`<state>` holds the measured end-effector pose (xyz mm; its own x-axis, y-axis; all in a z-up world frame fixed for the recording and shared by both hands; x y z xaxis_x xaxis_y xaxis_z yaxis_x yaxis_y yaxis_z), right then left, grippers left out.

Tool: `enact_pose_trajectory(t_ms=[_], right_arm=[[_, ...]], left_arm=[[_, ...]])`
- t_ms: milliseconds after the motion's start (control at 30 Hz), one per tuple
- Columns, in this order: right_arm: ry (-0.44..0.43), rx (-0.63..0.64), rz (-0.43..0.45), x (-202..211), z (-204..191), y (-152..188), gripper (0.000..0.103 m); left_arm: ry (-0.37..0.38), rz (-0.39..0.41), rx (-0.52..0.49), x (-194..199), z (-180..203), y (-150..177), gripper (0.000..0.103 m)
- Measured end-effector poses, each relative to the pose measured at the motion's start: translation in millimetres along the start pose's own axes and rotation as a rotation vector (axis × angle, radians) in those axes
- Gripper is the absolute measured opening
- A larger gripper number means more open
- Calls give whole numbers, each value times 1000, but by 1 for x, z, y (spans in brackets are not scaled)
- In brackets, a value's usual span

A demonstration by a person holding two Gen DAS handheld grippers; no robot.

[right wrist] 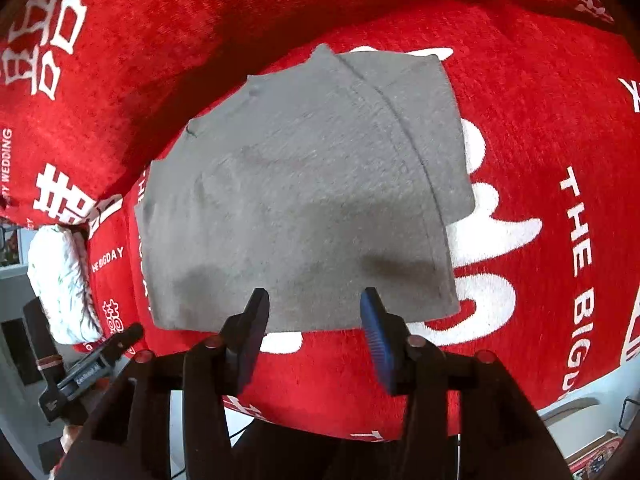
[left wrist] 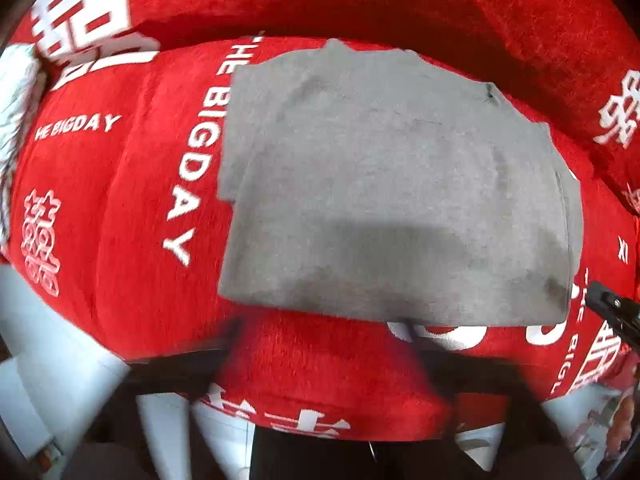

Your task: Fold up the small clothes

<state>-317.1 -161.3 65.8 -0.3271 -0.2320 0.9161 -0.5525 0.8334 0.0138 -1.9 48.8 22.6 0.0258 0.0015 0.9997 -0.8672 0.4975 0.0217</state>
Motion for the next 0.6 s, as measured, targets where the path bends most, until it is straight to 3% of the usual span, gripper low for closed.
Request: enact_pose_trajectory(t_ms=[33,200,267,333,433,500,600], right_arm=[[-4,4,-2,0,-1,2,52],[7,3,-16,-8,-4,10,52],[10,-5,-7,-9,-6,12,59],[21,-6,10,-11,-11,13,74],[54,4,46,-20,-29,18,78],[78,18,67,-25,-44,22,88],[83,52,81,-41,-78,32,89]], left_arm=[[-11,37,14,6,-1,2,102],[-37,54,-12,14,-1,2,102],[-46,61,-19,14,-2,1,102],[-48,62,-30,12,-6,-4,102],[-59,58,-58,4,-15,-14,102],[-52,45,-76,-5,-22,-20,102],[-61,25,-110,-14,-39,-30,102]])
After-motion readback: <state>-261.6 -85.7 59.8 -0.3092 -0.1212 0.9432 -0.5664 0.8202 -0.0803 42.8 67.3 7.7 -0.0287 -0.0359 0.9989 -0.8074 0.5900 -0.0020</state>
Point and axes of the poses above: each gripper's, at about its wrist camera, not at the fingertips, and x roughly against the way its jaws point, z to its right, y to its underside, the point moved 4 cm from there along -x, roughly the way its jaws point, and after that the axes turned 6 degrees about x, right-handed, at the moved point
